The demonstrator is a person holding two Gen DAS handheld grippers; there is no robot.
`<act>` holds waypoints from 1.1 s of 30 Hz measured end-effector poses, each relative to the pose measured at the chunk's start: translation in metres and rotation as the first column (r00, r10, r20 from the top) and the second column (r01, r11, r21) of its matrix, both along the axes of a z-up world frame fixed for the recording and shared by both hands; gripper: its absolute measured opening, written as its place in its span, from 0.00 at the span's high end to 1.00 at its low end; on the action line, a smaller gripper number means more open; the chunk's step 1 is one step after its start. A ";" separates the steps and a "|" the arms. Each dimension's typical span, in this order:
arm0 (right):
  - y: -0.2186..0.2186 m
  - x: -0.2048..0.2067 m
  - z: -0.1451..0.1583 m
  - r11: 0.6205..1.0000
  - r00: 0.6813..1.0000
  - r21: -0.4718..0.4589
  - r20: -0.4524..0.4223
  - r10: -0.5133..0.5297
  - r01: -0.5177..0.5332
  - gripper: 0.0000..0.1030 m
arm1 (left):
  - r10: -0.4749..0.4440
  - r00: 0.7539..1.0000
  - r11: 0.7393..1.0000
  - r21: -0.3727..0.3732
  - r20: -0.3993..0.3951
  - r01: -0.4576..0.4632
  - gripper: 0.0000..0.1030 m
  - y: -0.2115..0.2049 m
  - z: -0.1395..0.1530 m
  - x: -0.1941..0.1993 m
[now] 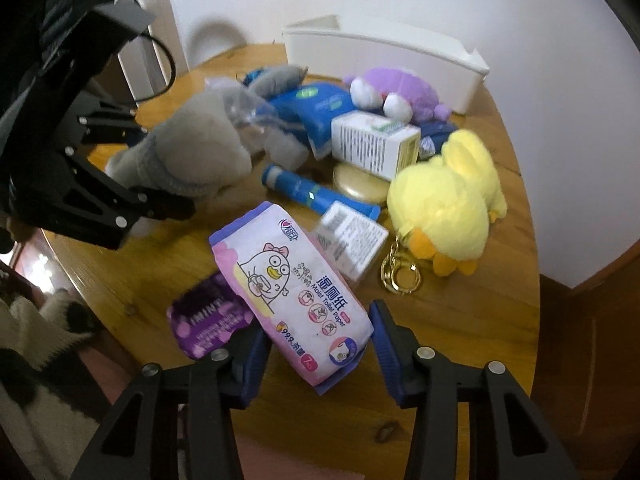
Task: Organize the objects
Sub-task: 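Grasp the white-and-blue plush doll with left tool while right tool grasps pink wipes pack, then carry the doll and wipes pack over the white tray and release both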
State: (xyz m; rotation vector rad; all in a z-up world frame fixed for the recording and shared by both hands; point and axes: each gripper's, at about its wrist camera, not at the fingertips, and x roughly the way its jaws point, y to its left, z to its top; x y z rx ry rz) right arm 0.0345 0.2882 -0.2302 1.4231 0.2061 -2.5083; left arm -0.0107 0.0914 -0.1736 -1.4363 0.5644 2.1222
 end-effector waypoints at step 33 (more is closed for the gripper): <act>0.026 -0.122 0.244 0.960 0.932 -0.265 -0.317 -0.179 0.094 0.53 | 0.295 0.910 0.941 0.256 -0.291 -0.223 0.39 -0.039 0.233 -0.116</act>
